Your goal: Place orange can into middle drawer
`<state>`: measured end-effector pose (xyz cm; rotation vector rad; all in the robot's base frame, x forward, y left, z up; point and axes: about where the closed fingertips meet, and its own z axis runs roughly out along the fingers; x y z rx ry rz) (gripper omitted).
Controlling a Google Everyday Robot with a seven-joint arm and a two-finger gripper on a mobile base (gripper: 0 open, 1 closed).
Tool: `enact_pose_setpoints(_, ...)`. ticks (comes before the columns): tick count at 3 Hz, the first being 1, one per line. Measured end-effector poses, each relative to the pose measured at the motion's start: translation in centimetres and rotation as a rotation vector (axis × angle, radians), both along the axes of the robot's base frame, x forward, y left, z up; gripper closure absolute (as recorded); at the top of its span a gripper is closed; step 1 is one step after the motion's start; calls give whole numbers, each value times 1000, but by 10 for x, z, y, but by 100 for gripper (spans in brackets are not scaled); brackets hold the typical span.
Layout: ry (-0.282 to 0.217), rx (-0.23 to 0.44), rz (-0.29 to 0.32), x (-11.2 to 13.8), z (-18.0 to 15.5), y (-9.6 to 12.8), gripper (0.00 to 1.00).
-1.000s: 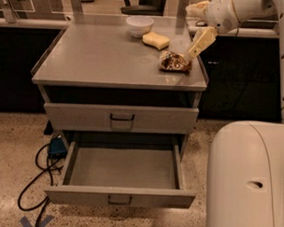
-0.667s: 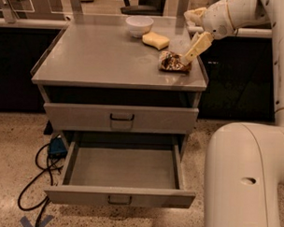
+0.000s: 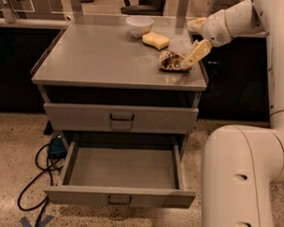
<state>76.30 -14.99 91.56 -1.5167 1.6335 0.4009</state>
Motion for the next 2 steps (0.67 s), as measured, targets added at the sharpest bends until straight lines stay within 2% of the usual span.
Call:
enact_pose_setpoints(1,26,36,42,3,-15,19,0)
enact_pose_setpoints(2,95,43,81,15,-50,55,0)
